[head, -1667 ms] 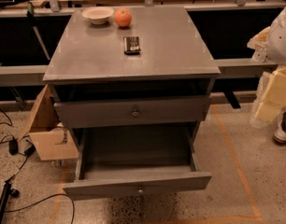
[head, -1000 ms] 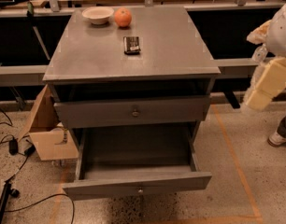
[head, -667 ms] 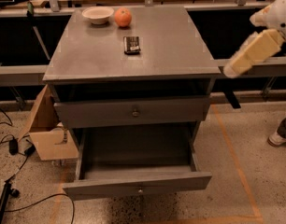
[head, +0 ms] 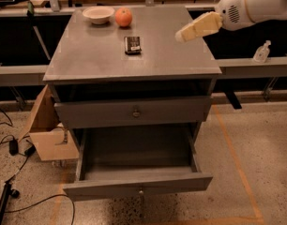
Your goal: Place rxbar chocolate into middle drawer
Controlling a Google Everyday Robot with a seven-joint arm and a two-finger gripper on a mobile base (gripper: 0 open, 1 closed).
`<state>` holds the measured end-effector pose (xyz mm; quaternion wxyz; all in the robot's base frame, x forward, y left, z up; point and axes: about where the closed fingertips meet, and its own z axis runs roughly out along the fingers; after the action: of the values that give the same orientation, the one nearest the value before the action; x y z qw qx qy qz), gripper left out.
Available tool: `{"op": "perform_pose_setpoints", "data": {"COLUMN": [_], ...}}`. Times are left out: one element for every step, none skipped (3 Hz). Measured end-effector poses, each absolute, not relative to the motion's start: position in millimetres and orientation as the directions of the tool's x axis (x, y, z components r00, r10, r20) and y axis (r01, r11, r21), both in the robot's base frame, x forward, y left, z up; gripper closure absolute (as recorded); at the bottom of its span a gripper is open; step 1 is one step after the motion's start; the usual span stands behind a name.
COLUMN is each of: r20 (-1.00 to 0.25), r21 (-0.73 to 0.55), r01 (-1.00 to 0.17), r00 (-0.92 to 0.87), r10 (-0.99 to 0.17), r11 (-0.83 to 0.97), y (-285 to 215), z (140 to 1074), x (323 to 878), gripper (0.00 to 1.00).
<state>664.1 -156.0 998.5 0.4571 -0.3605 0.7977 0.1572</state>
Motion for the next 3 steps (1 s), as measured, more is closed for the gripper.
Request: {"op": "perform_pose_setpoints", "data": {"r20": [-0.885,-0.885,-0.884], "r21": [-0.092,-0.092,-0.104], "r01": [-0.700,-0.701,-0.668], "r00": [-0.269,-0.269,-0.277], "r10": [-0.381,-0.381,-0.376], "r11": [0.708,0.708,0.737], "y": [-106,-106,-101], "z": [972,972,965], "x": [725,725,735], "gripper": [0.00,0.00,0.00]}}
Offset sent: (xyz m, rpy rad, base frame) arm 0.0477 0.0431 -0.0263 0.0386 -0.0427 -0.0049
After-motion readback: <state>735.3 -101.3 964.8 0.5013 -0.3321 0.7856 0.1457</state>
